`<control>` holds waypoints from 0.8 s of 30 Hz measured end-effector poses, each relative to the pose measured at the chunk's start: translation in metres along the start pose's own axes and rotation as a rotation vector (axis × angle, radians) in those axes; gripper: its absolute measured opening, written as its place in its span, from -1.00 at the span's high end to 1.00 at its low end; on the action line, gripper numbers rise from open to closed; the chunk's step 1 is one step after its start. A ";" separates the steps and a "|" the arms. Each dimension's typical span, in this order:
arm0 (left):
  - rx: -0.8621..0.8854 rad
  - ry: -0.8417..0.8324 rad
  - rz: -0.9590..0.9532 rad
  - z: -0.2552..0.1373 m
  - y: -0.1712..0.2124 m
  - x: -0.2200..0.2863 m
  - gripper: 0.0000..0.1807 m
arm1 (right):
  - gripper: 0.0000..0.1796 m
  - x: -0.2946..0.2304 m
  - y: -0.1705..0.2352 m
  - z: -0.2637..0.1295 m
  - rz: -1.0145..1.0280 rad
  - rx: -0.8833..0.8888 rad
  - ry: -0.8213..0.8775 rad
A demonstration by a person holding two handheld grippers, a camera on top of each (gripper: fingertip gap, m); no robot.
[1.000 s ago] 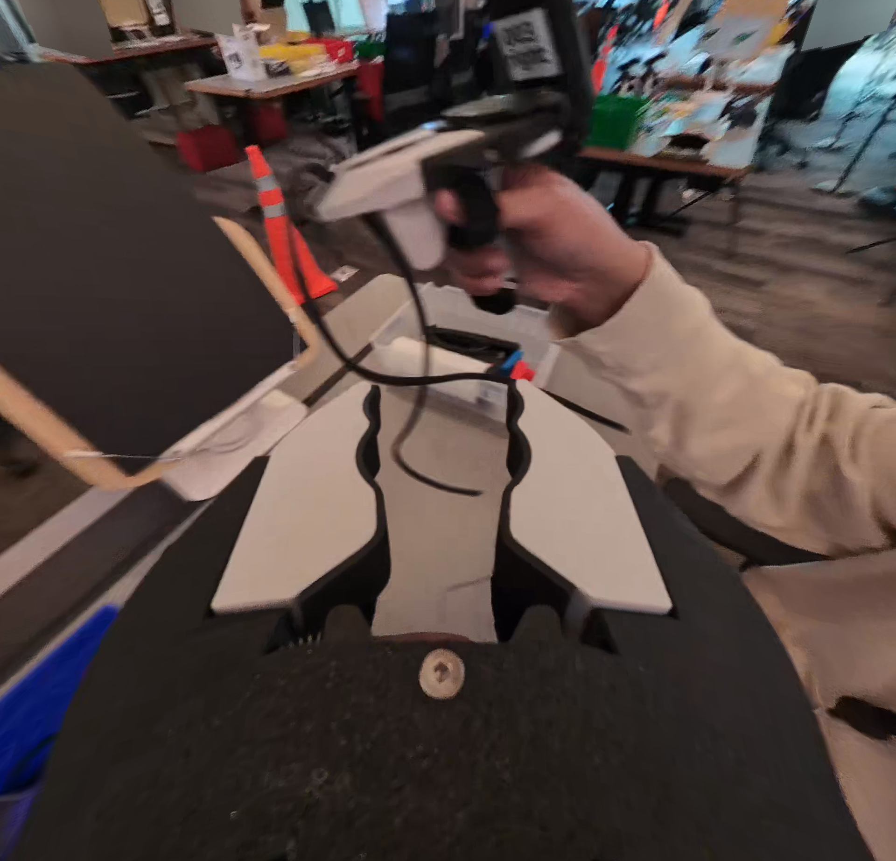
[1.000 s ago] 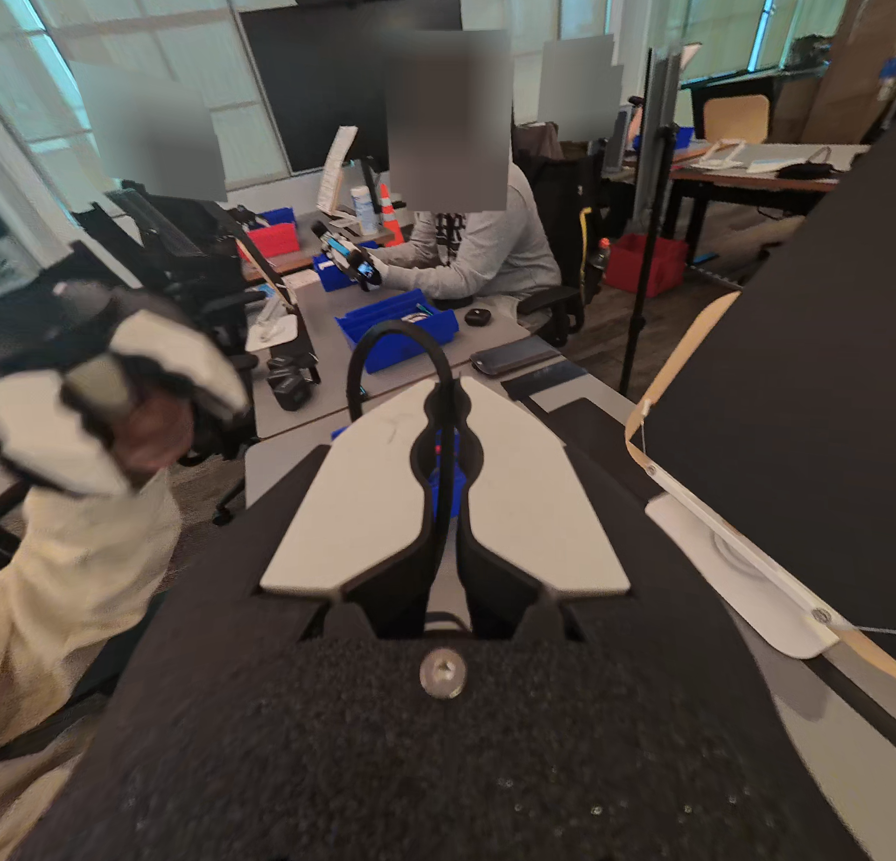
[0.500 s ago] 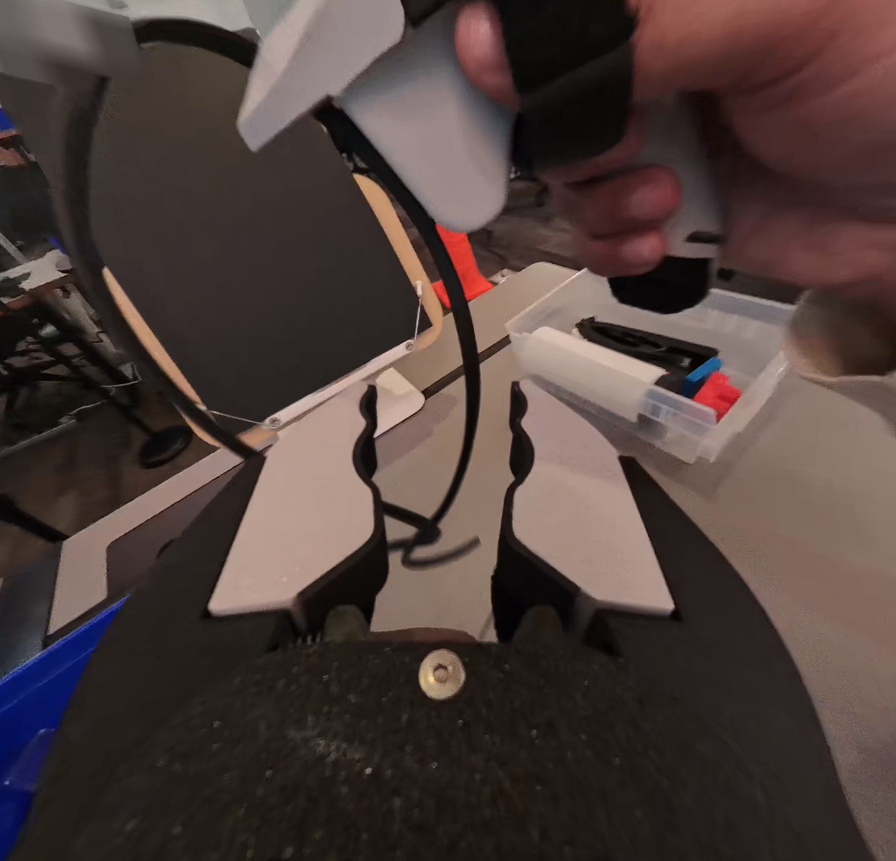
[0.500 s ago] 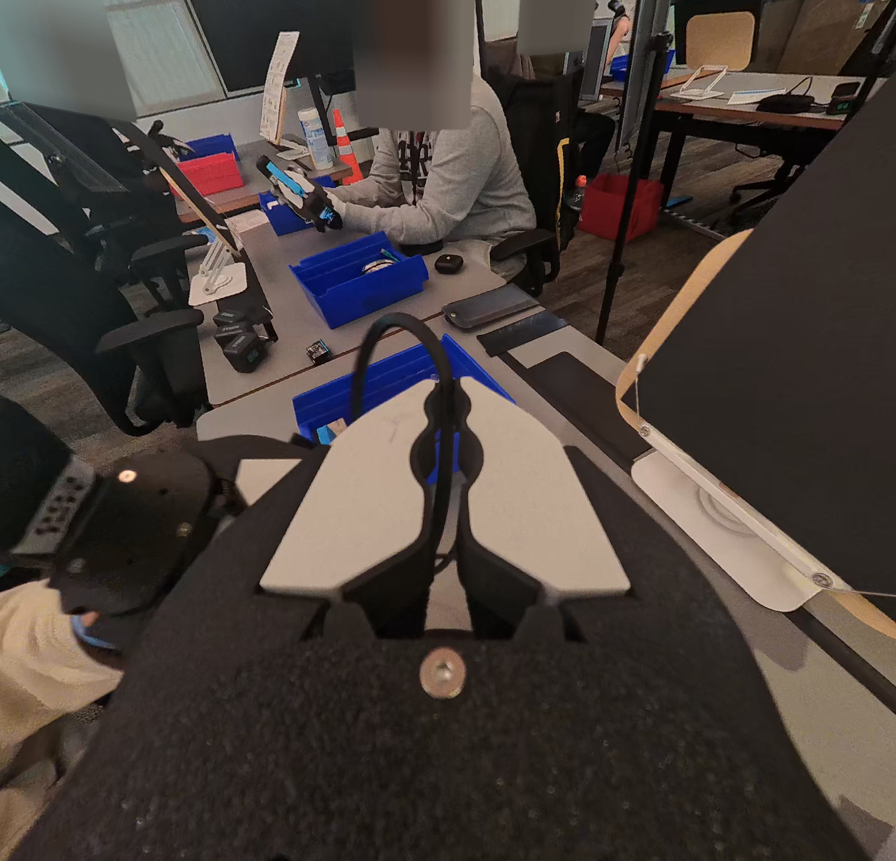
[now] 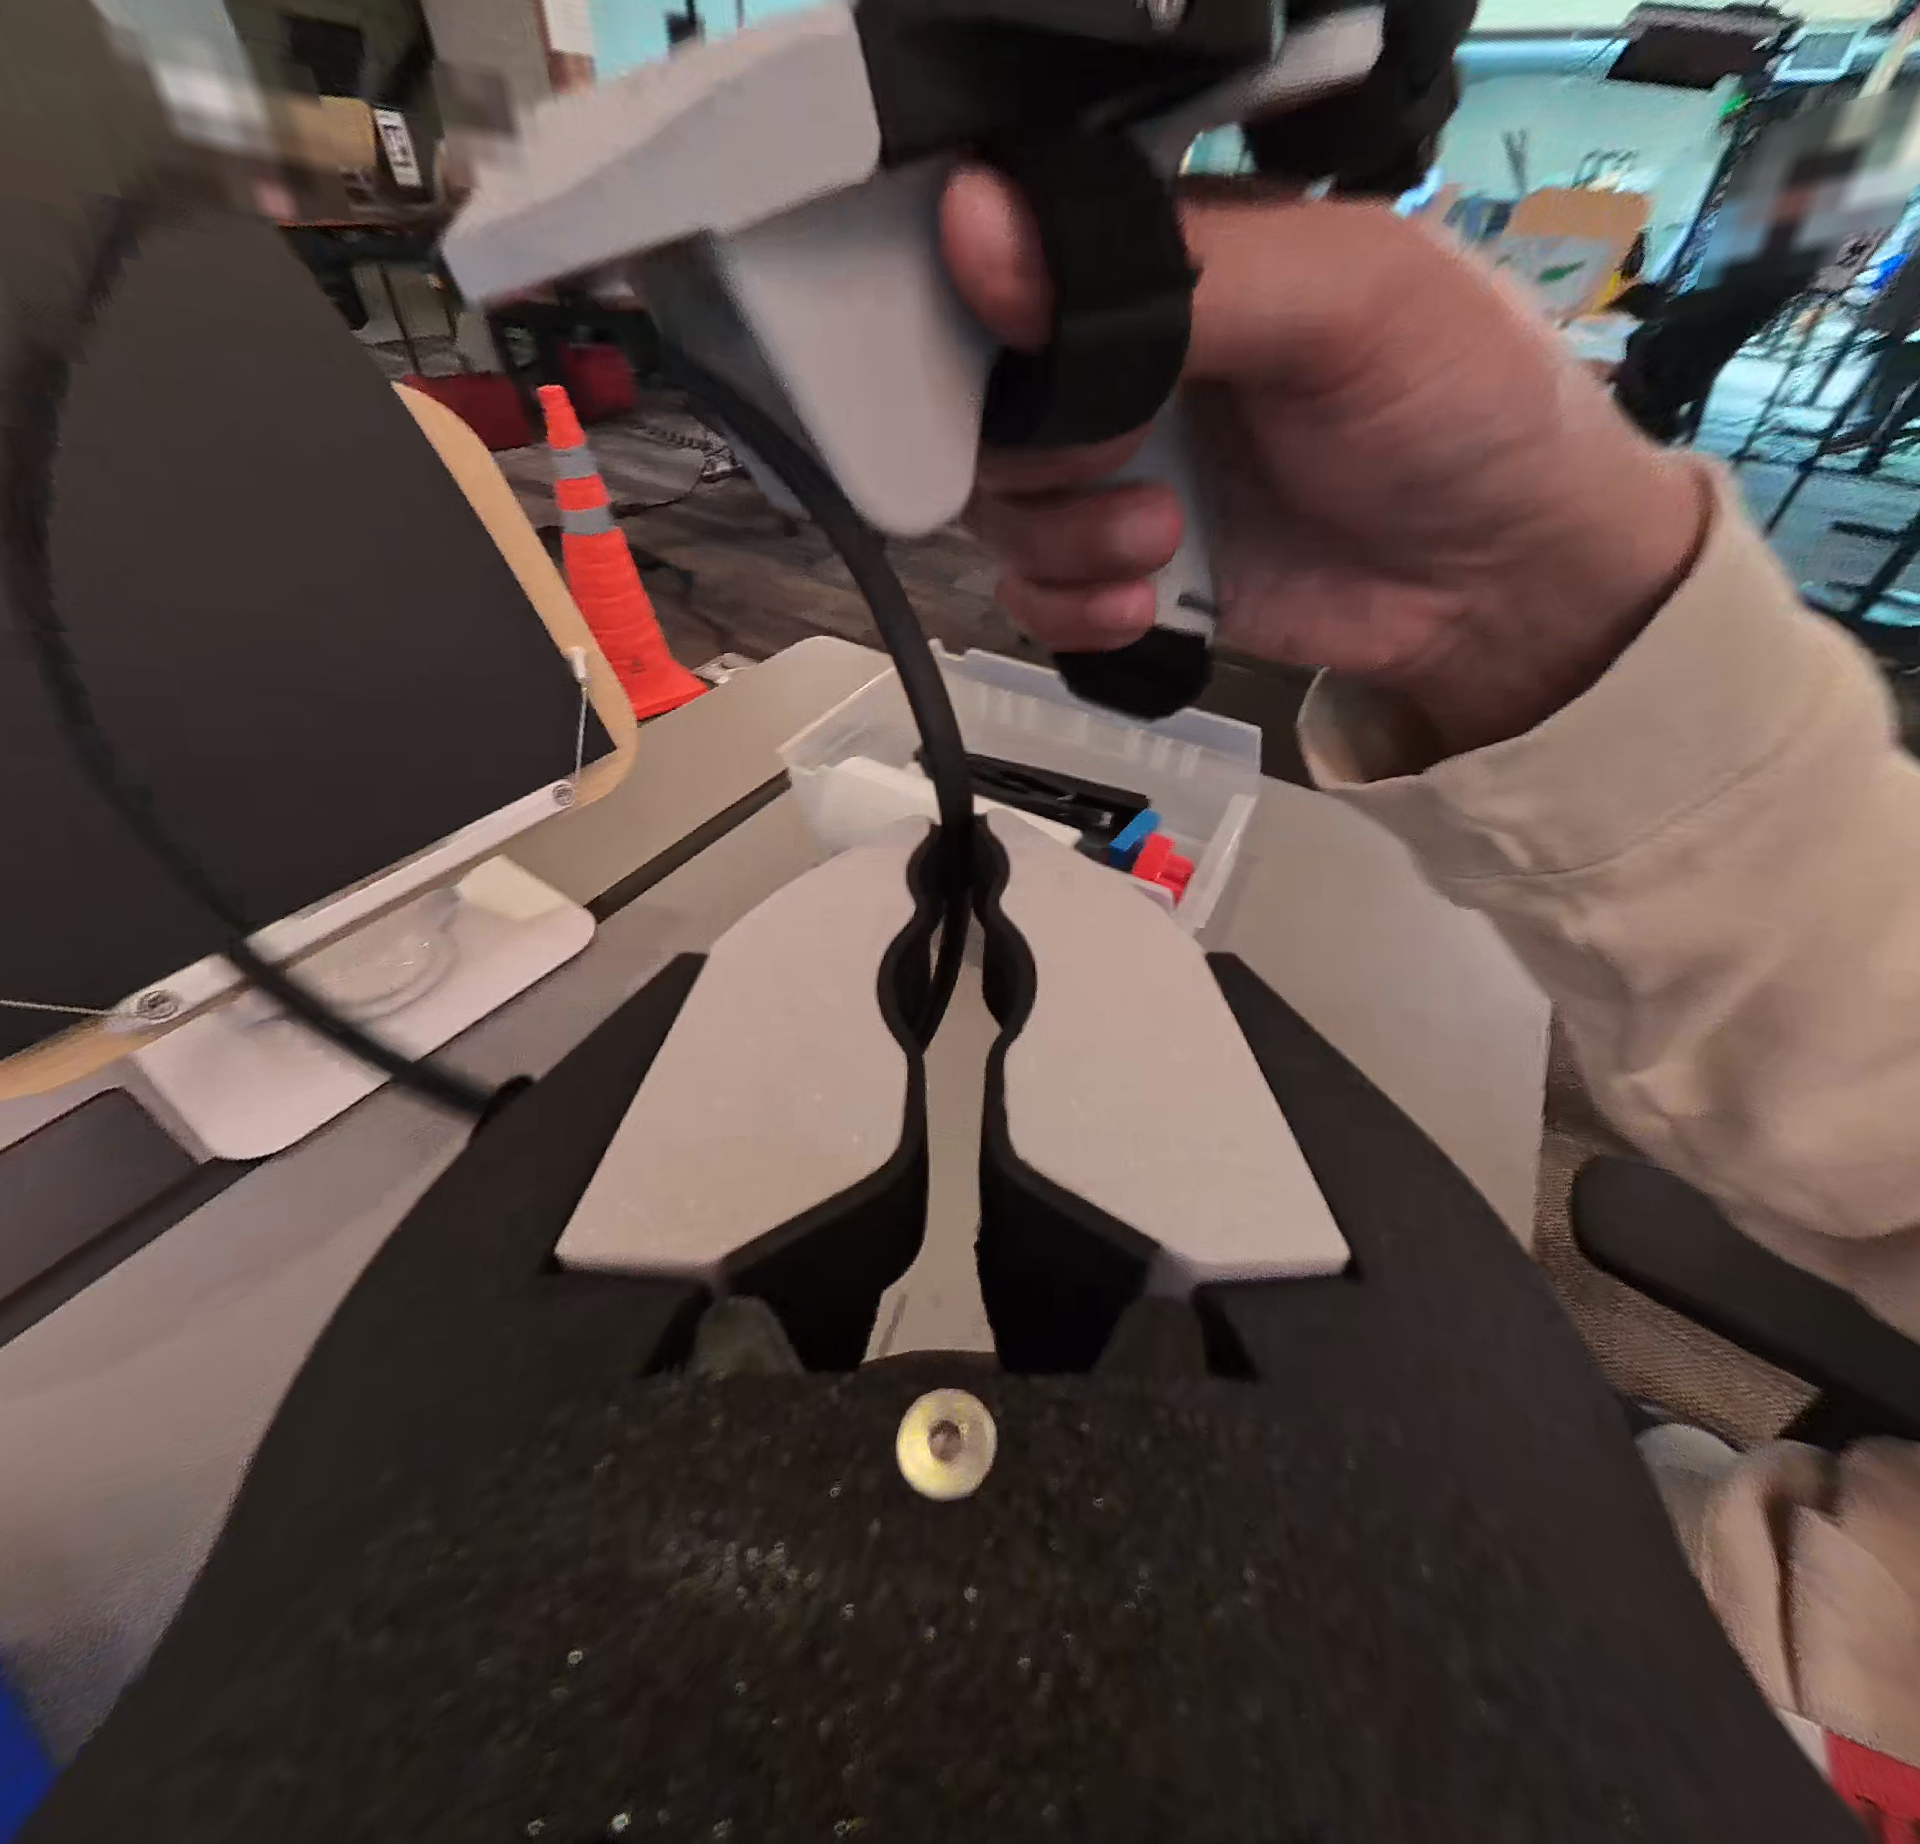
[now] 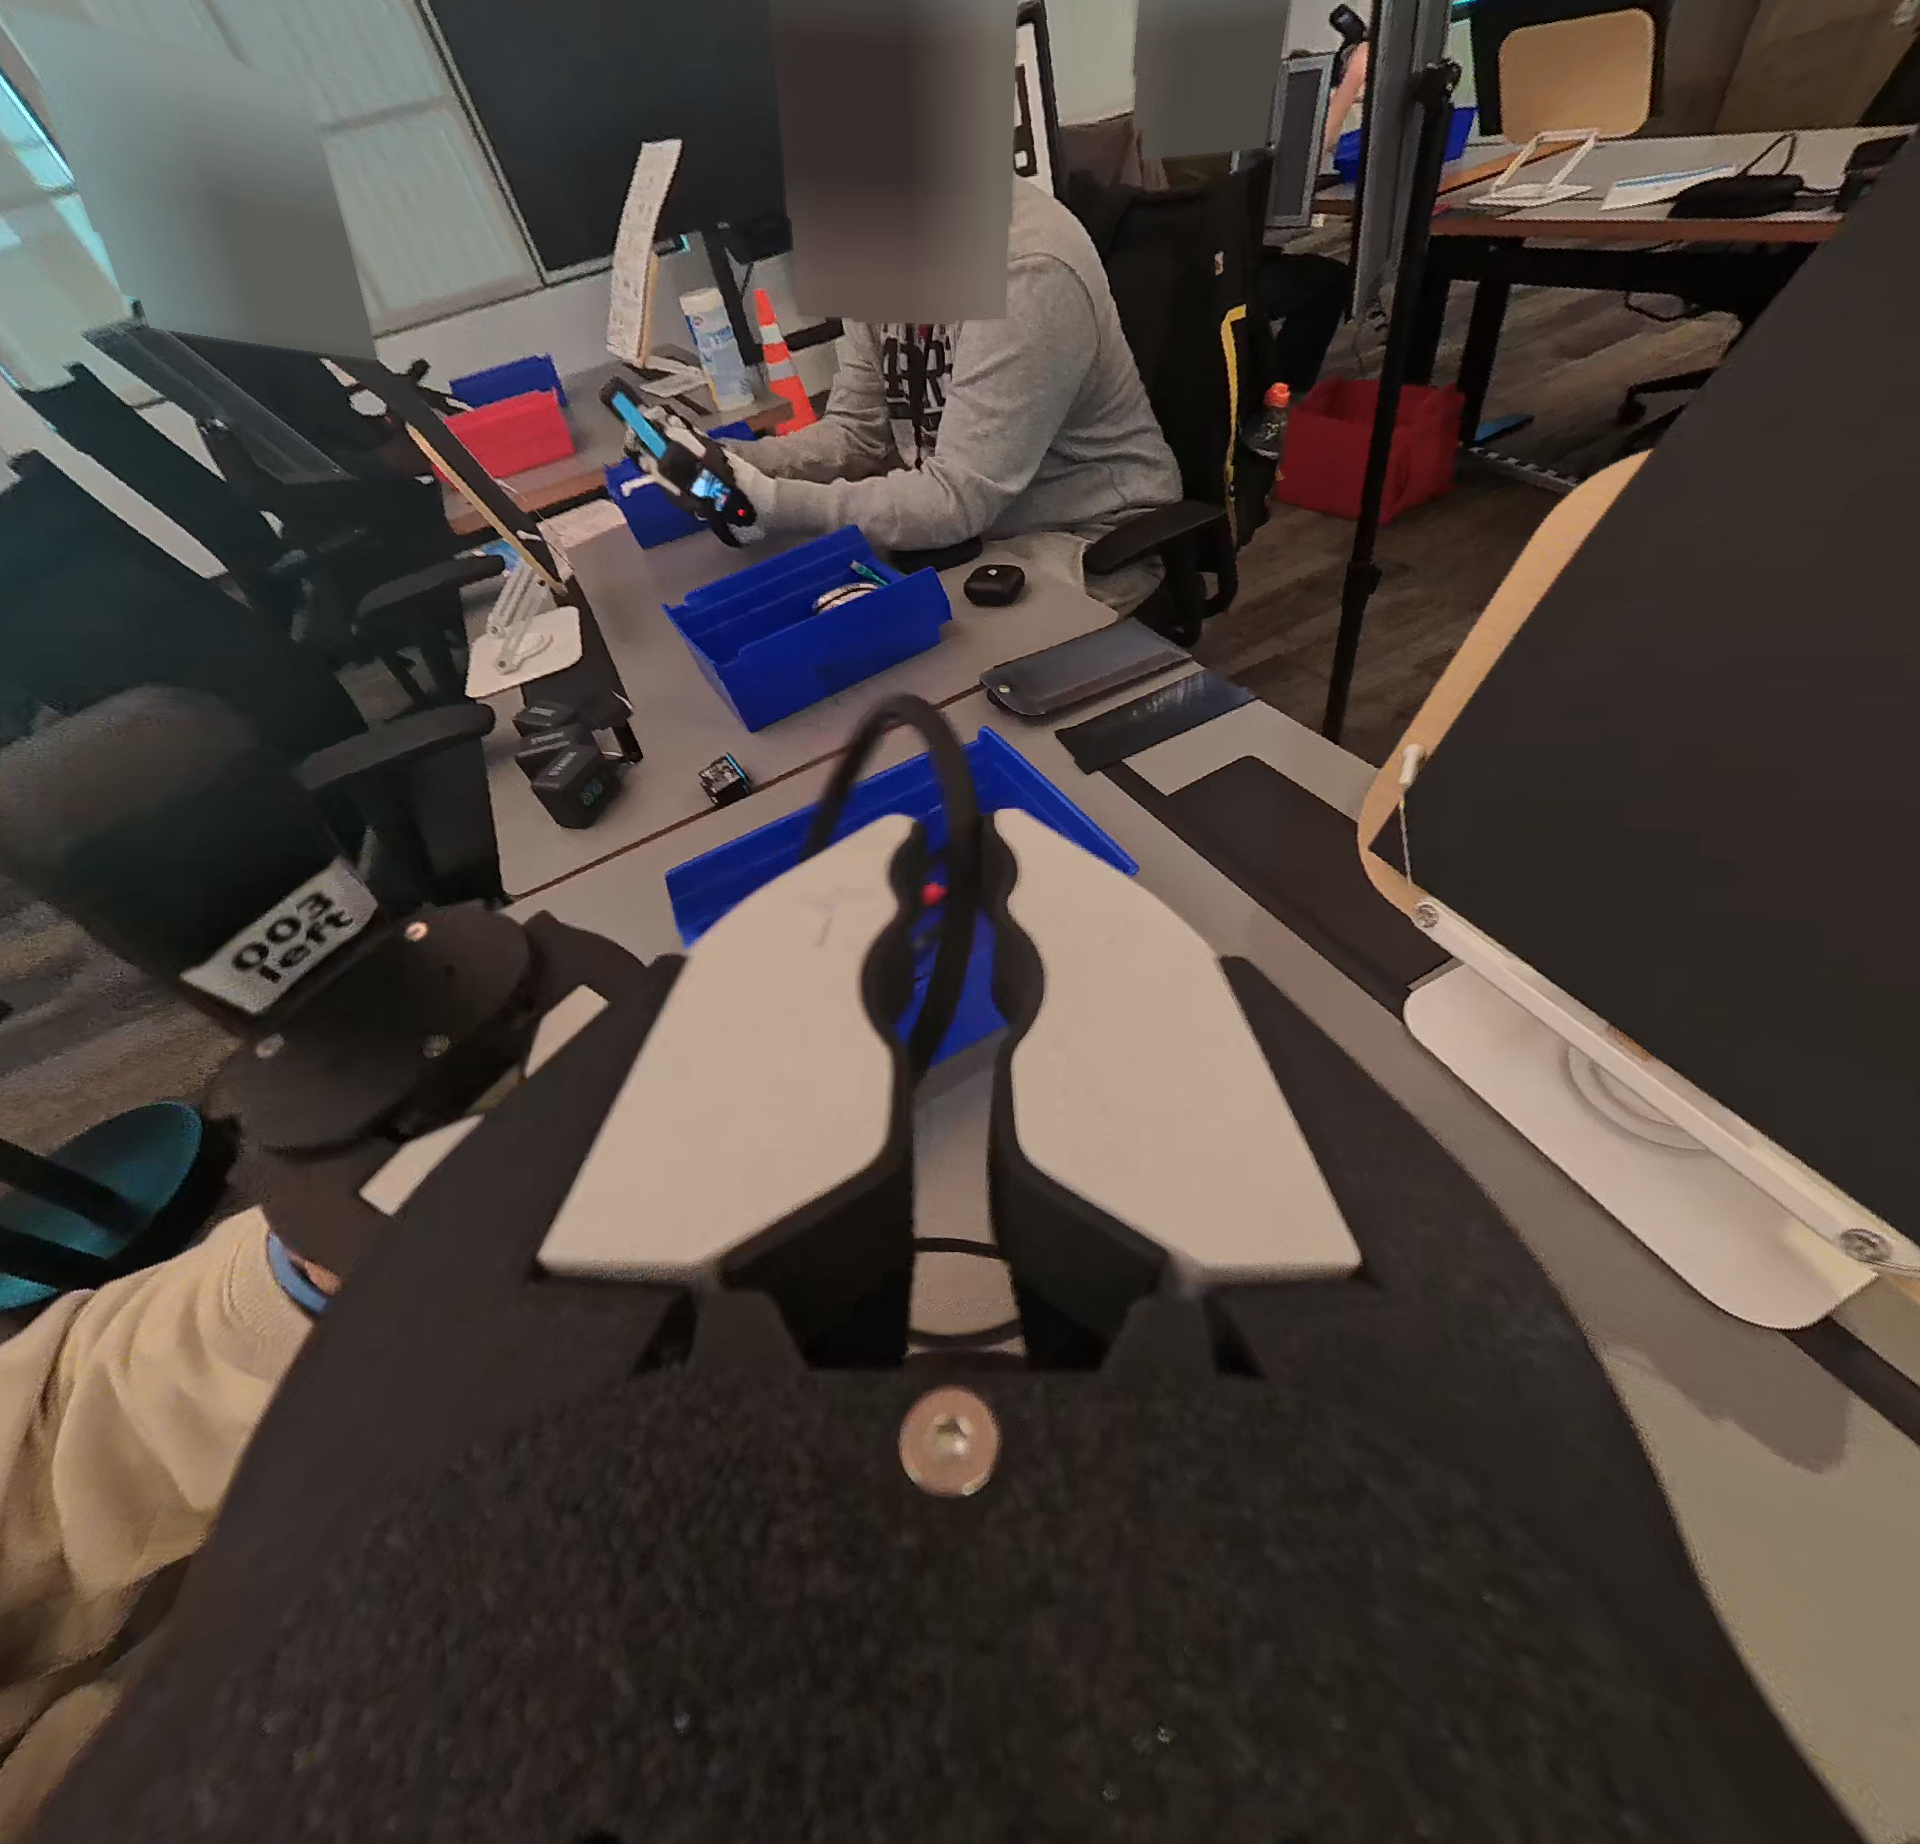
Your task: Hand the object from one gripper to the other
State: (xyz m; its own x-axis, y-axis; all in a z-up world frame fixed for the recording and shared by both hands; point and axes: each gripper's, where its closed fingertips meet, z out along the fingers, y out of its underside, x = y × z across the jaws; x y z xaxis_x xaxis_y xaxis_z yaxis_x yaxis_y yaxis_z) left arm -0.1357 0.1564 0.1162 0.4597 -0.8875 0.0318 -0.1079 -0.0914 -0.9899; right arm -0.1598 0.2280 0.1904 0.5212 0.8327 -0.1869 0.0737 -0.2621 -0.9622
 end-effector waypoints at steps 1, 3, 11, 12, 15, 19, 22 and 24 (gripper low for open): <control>0.013 0.016 -0.006 -0.003 -0.003 0.002 0.96 | 0.69 0.002 0.003 0.000 0.011 0.005 -0.003; 0.032 0.036 -0.019 -0.009 -0.008 0.002 0.96 | 0.47 0.004 0.012 -0.004 0.007 0.010 0.003; 0.060 0.048 -0.121 -0.028 -0.005 -0.021 0.96 | 0.50 -0.030 0.085 -0.037 -0.189 0.134 -0.063; 0.072 0.060 -0.138 -0.030 -0.006 -0.022 0.96 | 0.51 -0.032 0.103 -0.034 -0.195 0.136 -0.070; 0.090 0.078 -0.160 -0.033 -0.009 -0.024 0.96 | 0.51 -0.034 0.153 -0.021 -0.195 0.143 -0.070; 0.095 0.096 -0.169 -0.034 -0.012 -0.021 0.96 | 0.48 -0.029 0.200 0.007 -0.187 0.090 -0.023; 0.092 0.105 -0.163 -0.032 -0.013 -0.017 0.96 | 0.47 -0.027 0.202 0.025 -0.239 0.084 0.036; 0.091 0.111 -0.162 -0.031 -0.013 -0.015 0.96 | 0.47 -0.030 0.193 0.036 -0.272 0.117 0.050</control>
State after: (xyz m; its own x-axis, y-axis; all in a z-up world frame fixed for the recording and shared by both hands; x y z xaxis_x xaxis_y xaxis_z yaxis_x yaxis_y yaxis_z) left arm -0.1685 0.1566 0.1331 0.3644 -0.9091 0.2018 0.0422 -0.2003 -0.9788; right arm -0.1920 0.1699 0.0029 0.5371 0.8389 0.0883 0.1198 0.0278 -0.9924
